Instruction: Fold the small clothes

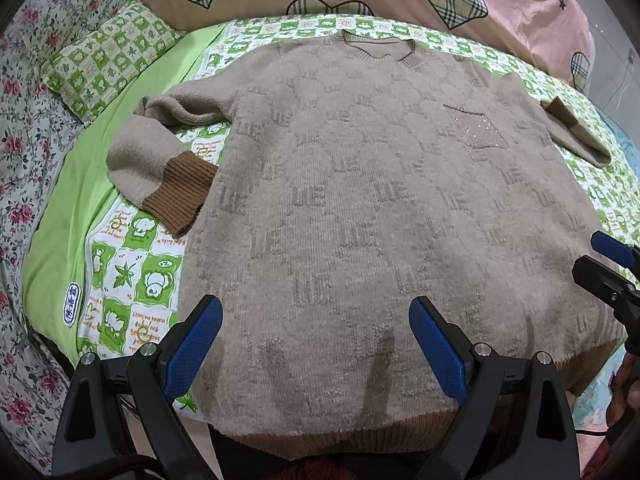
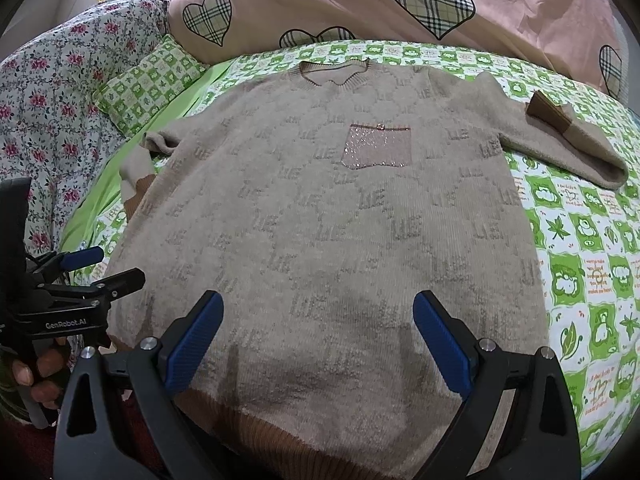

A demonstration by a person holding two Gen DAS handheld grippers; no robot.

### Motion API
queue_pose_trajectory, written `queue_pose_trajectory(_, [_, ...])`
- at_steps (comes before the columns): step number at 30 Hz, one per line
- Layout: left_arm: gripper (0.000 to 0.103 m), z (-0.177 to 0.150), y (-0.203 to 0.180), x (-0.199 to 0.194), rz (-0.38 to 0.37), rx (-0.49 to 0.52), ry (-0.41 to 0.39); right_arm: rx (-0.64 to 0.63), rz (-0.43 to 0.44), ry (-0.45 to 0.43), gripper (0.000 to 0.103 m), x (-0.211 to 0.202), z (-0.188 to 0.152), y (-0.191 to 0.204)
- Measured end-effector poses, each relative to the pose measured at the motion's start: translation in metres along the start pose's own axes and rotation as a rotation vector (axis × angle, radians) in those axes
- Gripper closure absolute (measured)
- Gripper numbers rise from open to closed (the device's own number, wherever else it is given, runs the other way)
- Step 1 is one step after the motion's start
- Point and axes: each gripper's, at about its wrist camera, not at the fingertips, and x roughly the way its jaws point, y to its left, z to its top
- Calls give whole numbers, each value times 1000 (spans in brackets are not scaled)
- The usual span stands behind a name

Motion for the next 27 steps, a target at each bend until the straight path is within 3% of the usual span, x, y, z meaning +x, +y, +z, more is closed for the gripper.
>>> queue_pose_trajectory(11, [8,24,2,13,-17,-4,11,77,34,-23,7,0,16,-25])
queue_pose_trajectory(17, [8,45,6,19,-13,-20,-10,134,-75,-51,7,-12,35,-77])
queue_pose_trajectory(20, [8,56,7,25,-3,-17,-7,139,-121,-123,7,-20,53,-112])
queue_pose_trajectory(27, [8,79,7,34,3,-19,-10,88,-250,-216,10,-25,121,-188])
